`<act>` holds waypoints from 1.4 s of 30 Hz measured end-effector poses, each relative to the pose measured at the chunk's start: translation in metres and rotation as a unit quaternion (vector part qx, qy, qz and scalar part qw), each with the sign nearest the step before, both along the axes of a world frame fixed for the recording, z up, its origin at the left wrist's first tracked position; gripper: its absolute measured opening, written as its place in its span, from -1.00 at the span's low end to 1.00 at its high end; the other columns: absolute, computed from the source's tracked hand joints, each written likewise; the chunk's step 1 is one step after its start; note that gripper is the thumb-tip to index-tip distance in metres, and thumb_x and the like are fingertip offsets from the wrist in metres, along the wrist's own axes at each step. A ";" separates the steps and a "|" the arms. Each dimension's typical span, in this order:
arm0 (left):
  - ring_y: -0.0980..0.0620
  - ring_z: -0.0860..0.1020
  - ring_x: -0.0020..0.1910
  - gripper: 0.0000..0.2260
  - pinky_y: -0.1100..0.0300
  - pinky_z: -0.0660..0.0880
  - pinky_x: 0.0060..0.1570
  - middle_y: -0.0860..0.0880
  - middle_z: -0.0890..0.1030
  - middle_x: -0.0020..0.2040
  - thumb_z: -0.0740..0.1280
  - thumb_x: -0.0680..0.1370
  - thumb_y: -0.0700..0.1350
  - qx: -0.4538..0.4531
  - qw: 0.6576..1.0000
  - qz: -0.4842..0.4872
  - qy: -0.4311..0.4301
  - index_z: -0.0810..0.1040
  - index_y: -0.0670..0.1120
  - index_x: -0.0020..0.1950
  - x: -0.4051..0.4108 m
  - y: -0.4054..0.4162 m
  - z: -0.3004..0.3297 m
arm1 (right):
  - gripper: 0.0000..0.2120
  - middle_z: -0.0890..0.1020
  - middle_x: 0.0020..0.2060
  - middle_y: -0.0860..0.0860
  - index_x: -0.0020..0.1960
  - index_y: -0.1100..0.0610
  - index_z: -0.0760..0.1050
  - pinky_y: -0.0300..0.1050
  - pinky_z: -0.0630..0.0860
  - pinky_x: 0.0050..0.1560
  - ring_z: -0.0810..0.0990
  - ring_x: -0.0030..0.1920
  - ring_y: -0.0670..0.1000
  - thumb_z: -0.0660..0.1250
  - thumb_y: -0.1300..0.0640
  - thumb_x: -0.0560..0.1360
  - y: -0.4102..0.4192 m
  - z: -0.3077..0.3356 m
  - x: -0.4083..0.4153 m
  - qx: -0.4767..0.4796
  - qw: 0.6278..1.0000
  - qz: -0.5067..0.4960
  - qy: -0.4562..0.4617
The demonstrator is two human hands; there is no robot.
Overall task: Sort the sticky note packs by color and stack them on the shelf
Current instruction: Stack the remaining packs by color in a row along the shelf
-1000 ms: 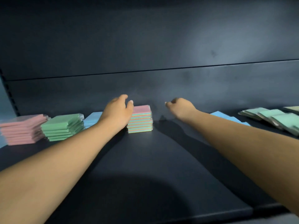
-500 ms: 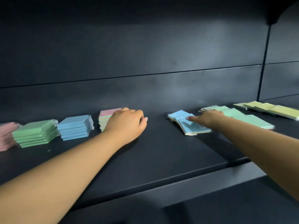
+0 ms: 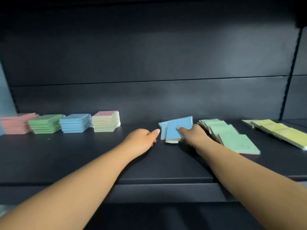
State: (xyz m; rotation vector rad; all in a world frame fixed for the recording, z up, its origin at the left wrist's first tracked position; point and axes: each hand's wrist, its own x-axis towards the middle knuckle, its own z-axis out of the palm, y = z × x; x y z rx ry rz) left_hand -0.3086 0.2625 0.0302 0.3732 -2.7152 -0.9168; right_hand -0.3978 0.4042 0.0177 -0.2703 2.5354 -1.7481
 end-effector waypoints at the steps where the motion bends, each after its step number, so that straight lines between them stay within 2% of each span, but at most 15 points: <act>1: 0.02 0.52 -0.10 -0.62 0.19 0.42 -0.04 0.02 0.60 -0.23 0.11 0.59 0.13 0.092 0.996 0.003 -0.002 0.56 -0.07 -0.18 0.000 0.007 0.000 | -0.70 0.58 -0.12 0.10 0.16 0.25 0.45 -0.18 0.39 -0.30 0.48 -0.30 0.03 0.19 0.04 0.58 -0.003 0.003 0.006 -0.068 0.997 0.020 -0.024; 4: 0.07 0.52 -0.21 -0.65 0.26 0.42 -0.17 0.01 0.62 -0.26 0.16 0.58 0.12 0.279 0.960 0.020 0.017 0.57 -0.07 -0.21 0.005 0.024 0.004 | -0.76 0.54 -0.18 0.06 0.03 0.15 0.42 -0.19 0.34 -0.36 0.44 -0.36 -0.02 0.03 0.06 0.63 -0.006 0.011 0.023 -0.195 0.974 0.071 -0.087; 7: 0.09 0.53 -0.22 -0.76 0.24 0.44 -0.17 -0.01 0.59 -0.24 0.21 0.59 -0.01 0.404 0.909 0.043 0.095 0.52 -0.07 -0.21 0.008 0.029 0.011 | -0.84 0.50 -0.31 0.00 -0.13 0.10 0.42 -0.21 0.32 -0.36 0.43 -0.36 -0.06 0.13 0.12 0.59 -0.004 0.015 0.031 -0.247 0.956 0.105 -0.116; 10: 0.02 0.56 -0.17 -0.86 0.14 0.46 -0.01 -0.06 0.60 -0.20 0.22 0.60 -0.10 0.507 0.852 0.033 0.126 0.47 -0.09 -0.13 0.011 0.028 0.018 | -0.96 0.51 -0.32 -0.04 -0.11 0.09 0.47 -0.24 0.31 -0.36 0.42 -0.37 -0.09 0.27 0.14 0.52 0.002 0.016 0.034 -0.200 0.958 0.171 -0.113; 15: 0.00 0.58 -0.19 -0.87 0.07 0.51 -0.13 -0.06 0.59 -0.12 0.14 0.63 -0.14 0.574 0.796 0.048 0.183 0.42 -0.08 -0.09 0.009 0.020 0.018 | -0.79 0.51 -0.34 -0.02 -0.21 0.11 0.51 -0.23 0.32 -0.35 0.41 -0.38 -0.06 0.31 0.00 0.50 0.014 0.028 0.021 -0.159 0.967 0.176 -0.089; 18: 0.02 0.55 -0.21 -0.85 0.01 0.46 -0.04 -0.02 0.56 -0.15 0.13 0.63 -0.14 0.563 0.799 0.081 0.197 0.37 -0.05 -0.13 0.005 0.007 0.020 | -0.80 0.47 -0.34 0.03 -0.22 0.16 0.48 -0.21 0.31 -0.33 0.37 -0.39 -0.03 0.31 0.07 0.51 0.016 0.033 0.001 -0.144 0.984 0.092 -0.058; 21: 0.03 0.53 -0.23 -0.83 0.04 0.44 -0.02 -0.01 0.54 -0.18 0.14 0.63 -0.13 0.559 0.799 0.116 0.190 0.36 -0.04 -0.17 -0.004 -0.005 0.022 | -0.79 0.48 -0.24 0.09 -0.17 0.16 0.45 -0.16 0.36 -0.16 0.44 -0.25 0.06 0.33 0.02 0.47 0.013 0.027 -0.020 0.013 1.000 0.012 -0.010; 24: 0.03 0.53 -0.23 -0.87 0.05 0.46 0.00 -0.02 0.54 -0.17 0.19 0.61 -0.13 0.565 0.798 0.118 0.176 0.36 -0.06 -0.14 -0.016 -0.010 0.023 | -0.61 0.54 0.08 0.15 0.15 0.20 0.48 -0.09 0.37 0.09 0.50 0.12 0.16 0.27 -0.09 0.51 0.006 0.026 -0.029 0.143 0.990 0.002 0.011; 26: 0.04 0.52 -0.23 -0.94 0.06 0.47 -0.06 -0.03 0.54 -0.14 0.24 0.58 -0.14 0.552 0.808 0.118 0.167 0.38 -0.08 -0.05 -0.024 -0.013 0.017 | -0.44 0.45 0.31 0.12 0.34 0.17 0.39 -0.06 0.31 0.29 0.38 0.33 0.16 0.23 -0.19 0.50 0.000 0.023 -0.032 0.202 0.979 0.016 0.000; 30: 0.05 0.52 -0.24 -0.84 0.10 0.45 -0.22 -0.05 0.55 -0.09 0.28 0.56 -0.15 0.551 0.809 0.120 0.164 0.38 -0.08 0.11 -0.037 -0.027 -0.003 | -0.30 0.32 0.40 0.12 0.42 0.09 0.29 0.00 0.23 0.39 0.24 0.42 0.15 0.23 -0.29 0.42 -0.012 0.006 -0.039 0.298 0.954 0.013 -0.029; 31: 0.05 0.52 -0.23 -0.86 0.08 0.43 -0.16 -0.05 0.55 -0.09 0.28 0.56 -0.15 0.551 0.810 0.121 0.161 0.39 -0.07 0.09 -0.038 -0.031 -0.004 | -0.32 0.38 0.35 0.11 0.38 0.11 0.33 -0.02 0.28 0.34 0.32 0.35 0.13 0.27 -0.28 0.41 -0.011 0.004 -0.041 0.281 0.959 0.019 -0.035; 33: 0.06 0.51 -0.23 -0.96 0.08 0.40 -0.05 -0.02 0.55 -0.14 0.27 0.57 -0.15 0.543 0.817 0.116 0.154 0.41 -0.06 -0.05 -0.042 -0.039 -0.006 | -0.54 0.55 0.02 0.04 0.14 0.16 0.45 -0.19 0.41 0.03 0.52 -0.02 0.02 0.35 -0.16 0.43 -0.007 0.006 -0.045 0.200 0.979 0.037 -0.032; 36: 0.05 0.52 -0.18 -0.91 0.07 0.40 -0.03 0.00 0.54 -0.13 0.25 0.58 -0.13 0.509 0.840 0.110 0.153 0.41 -0.03 -0.13 -0.045 -0.043 -0.007 | -0.80 0.55 -0.52 -0.04 -0.22 0.17 0.43 -0.32 0.38 -0.48 0.42 -0.42 -0.08 0.39 0.11 0.47 0.000 0.014 -0.045 0.031 0.998 0.053 -0.029; 39: -0.02 0.52 -0.06 -0.96 0.06 0.43 -0.08 -0.04 0.55 -0.01 0.23 0.59 -0.12 0.480 0.857 0.103 0.155 0.43 -0.05 0.02 -0.047 -0.043 -0.011 | -0.88 0.58 -0.37 0.05 -0.20 0.15 0.45 -0.23 0.47 -0.34 0.49 -0.38 -0.03 0.39 0.26 0.45 0.000 0.019 -0.045 -0.127 0.989 0.065 -0.028; 42: -0.05 0.55 -0.05 -0.88 0.04 0.48 -0.14 -0.09 0.57 0.05 0.21 0.60 -0.12 0.479 0.859 0.096 0.151 0.43 -0.08 0.12 -0.046 -0.041 -0.010 | -0.91 0.61 -0.20 0.11 -0.14 0.15 0.52 -0.09 0.54 -0.13 0.56 -0.20 0.05 0.39 0.30 0.44 0.002 0.025 -0.044 -0.201 0.973 0.101 -0.049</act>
